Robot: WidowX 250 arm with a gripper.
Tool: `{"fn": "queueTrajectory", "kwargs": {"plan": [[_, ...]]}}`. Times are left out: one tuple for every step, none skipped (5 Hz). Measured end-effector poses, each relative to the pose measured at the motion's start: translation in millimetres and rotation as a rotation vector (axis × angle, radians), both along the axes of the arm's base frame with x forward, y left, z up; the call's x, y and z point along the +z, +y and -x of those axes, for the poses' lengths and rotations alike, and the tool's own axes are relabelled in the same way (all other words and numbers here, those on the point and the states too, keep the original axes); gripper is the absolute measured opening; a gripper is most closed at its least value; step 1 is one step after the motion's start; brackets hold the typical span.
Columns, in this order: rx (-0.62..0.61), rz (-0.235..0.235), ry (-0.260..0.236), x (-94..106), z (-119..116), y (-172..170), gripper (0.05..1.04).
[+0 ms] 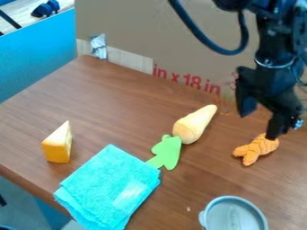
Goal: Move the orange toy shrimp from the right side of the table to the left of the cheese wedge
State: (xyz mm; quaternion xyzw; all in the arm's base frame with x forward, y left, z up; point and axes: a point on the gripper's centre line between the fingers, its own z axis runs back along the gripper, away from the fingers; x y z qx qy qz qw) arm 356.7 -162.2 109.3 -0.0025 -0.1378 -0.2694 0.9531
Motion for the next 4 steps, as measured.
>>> {"fn": "queueTrajectory", "kwargs": {"plan": [[-0.06,-0.019,0.031,-14.9,-19,-8,1.005],[-0.097,-0.039,0.074,-35.5,-33,-8,1.005],[-0.121,-0.063,0.119,-50.4,-40,-10,1.005],[-0.125,-0.074,0.155,-68.4,-41,-11,1.005]]}}
